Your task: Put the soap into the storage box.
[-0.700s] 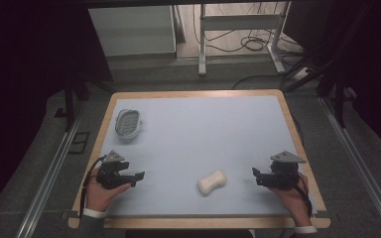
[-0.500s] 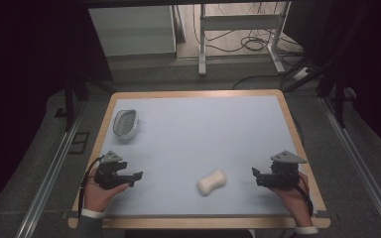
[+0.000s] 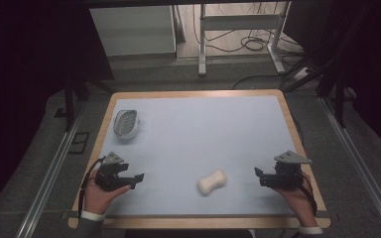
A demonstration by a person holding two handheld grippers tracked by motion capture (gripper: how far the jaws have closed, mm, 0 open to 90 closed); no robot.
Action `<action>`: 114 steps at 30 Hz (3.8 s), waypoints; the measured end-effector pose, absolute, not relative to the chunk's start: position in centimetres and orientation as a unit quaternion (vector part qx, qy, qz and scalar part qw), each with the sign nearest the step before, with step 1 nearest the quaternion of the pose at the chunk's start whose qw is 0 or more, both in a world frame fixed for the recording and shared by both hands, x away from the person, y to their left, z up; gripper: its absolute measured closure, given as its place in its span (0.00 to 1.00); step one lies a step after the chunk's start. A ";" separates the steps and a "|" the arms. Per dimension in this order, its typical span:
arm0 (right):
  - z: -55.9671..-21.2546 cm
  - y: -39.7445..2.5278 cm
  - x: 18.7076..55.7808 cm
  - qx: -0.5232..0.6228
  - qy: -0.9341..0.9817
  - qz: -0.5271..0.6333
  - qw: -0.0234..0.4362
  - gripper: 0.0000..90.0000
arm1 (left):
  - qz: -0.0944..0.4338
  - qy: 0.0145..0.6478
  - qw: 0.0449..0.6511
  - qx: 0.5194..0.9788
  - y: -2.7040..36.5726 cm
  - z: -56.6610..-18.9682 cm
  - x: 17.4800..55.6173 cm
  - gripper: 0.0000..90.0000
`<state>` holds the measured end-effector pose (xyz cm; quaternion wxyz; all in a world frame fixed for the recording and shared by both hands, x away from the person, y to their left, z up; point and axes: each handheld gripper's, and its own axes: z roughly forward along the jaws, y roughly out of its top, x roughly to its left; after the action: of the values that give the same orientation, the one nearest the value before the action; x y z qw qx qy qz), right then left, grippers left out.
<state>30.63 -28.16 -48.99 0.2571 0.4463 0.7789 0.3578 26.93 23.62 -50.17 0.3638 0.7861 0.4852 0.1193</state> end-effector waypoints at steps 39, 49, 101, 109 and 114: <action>-49.2 -29.1 30.8 0.460 0.771 0.359 0.255 0.09 | 0.097 0.387 0.328 0.856 14.3 -47.1 28.2 0.29; -49.2 -29.3 30.8 0.461 0.770 0.360 0.254 0.09 | 0.090 0.372 0.317 0.868 12.1 -47.3 28.6 0.29; -49.6 -30.0 31.0 0.473 0.768 0.354 0.248 0.09 | 0.052 0.312 0.274 0.908 3.2 -48.6 30.4 0.27; -49.8 -30.1 31.1 0.473 0.769 0.353 0.247 0.09 | 0.044 0.300 0.266 0.915 1.5 -48.7 31.0 0.27; -49.8 -30.2 31.1 0.475 0.768 0.350 0.246 0.09 | 0.035 0.298 0.260 0.918 0.7 -49.1 31.5 0.26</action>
<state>31.14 -30.16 -49.84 0.2464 0.4755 0.7684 0.3504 31.47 0.71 -49.05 0.2604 0.9177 0.2979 0.0351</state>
